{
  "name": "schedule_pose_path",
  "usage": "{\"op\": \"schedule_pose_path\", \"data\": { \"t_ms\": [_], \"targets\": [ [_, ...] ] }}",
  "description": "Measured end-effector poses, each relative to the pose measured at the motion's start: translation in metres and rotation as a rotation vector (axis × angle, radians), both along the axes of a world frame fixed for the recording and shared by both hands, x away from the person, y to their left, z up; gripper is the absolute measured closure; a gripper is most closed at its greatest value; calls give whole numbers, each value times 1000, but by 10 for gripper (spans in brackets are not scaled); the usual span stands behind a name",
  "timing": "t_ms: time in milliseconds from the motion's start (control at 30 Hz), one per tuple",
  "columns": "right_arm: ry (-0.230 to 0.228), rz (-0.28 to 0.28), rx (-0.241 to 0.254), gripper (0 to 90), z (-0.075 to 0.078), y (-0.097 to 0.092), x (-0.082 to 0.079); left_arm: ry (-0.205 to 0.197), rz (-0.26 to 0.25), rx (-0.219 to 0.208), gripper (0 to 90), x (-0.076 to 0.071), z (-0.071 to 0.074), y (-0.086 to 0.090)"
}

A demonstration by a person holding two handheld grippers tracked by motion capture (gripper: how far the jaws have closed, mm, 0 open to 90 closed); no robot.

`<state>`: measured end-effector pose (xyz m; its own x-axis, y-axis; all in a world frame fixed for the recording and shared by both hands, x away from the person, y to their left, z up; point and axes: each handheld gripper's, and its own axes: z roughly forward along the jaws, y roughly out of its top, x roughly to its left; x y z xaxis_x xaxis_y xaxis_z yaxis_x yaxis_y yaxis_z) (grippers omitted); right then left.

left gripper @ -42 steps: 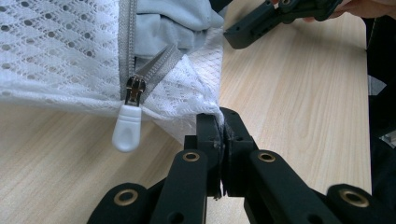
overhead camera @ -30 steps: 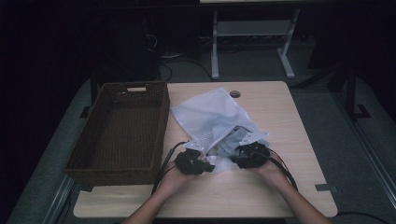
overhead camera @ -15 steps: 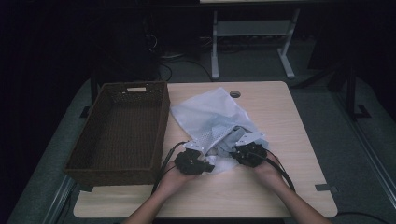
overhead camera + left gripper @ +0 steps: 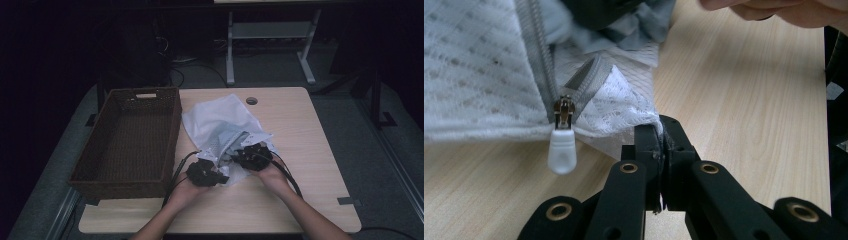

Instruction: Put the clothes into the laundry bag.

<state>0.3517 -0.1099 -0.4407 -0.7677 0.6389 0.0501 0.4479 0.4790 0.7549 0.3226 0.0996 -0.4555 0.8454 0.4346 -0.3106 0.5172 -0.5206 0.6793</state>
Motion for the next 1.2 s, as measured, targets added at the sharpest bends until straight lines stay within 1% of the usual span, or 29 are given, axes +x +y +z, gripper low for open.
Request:
{"op": "schedule_pose_path", "data": {
  "t_ms": [67,133,167,200,233,267,333,433,500,567,600,633,667,700,733,767,800,833,900,933,967,1033,1067,1133,1167,1200],
  "targets": [
    [-3,-17,-5,771,-2,7,6,2,-8,5,879,-1,0,-1],
    [3,-44,1,771,-4,11,14,5,-17,8,882,-2,-1,-3],
    [3,-44,1,771,-4,11,14,5,-17,8,883,-2,-1,-3],
    [-1,-62,6,771,-5,14,19,8,-24,15,883,-2,-1,-4],
    [7,-98,33,772,-4,16,28,10,-29,17,882,-3,-2,-4],
    [7,-98,33,772,-4,16,28,13,-33,17,882,-3,-2,-5],
    [4,-116,40,772,-4,21,36,16,-36,19,882,-3,-3,-6],
    [-3,-116,41,772,-6,28,43,14,-38,23,883,-3,-2,-4],
    [-9,-116,29,772,-7,32,47,13,-31,20,883,-3,-1,-2],
    [-11,-99,34,767,-9,32,49,12,-28,18,883,-3,-1,0],
    [-7,-92,36,757,-10,32,49,12,-27,17,882,-2,0,1],
    [-4,-67,40,723,-9,29,47,12,-22,15,881,-2,0,2],
    [-4,-67,40,723,-9,29,47,12,-22,15,880,-2,0,2],
    [-7,-46,49,676,-7,23,42,13,-18,14,880,-1,-1,2],
    [-7,-46,49,676,-7,23,42,14,-18,16,880,-1,-1,2],
    [-3,-24,35,619,-6,16,36,12,-19,17,879,-1,-1,2],
    [-3,-24,35,619,-6,16,36,12,-17,17,879,-1,-1,1],
    [14,2,25,557,-4,9,32,10,-17,17,879,-1,-1,1],
    [23,22,22,508,0,2,27,9,-15,17,878,-1,0,1],
    [23,22,22,508,0,2,27,9,-15,17,878,-1,0,1],
    [27,33,27,466,6,-6,22,9,-15,16,878,-1,0,2],
    [19,49,28,436,12,-15,17,9,-14,16,877,-1,0,2],
    [19,49,28,436,12,-15,17,9,-14,15,877,-1,0,2],
    [14,50,24,409,15,-27,11,9,-12,12,877,-1,0,2],
    [2,46,7,383,15,-41,6,8,-12,12,877,-1,1,2],
    [2,46,7,383,15,-41,6,8,-12,12,877,-1,1,3]
  ]
}}
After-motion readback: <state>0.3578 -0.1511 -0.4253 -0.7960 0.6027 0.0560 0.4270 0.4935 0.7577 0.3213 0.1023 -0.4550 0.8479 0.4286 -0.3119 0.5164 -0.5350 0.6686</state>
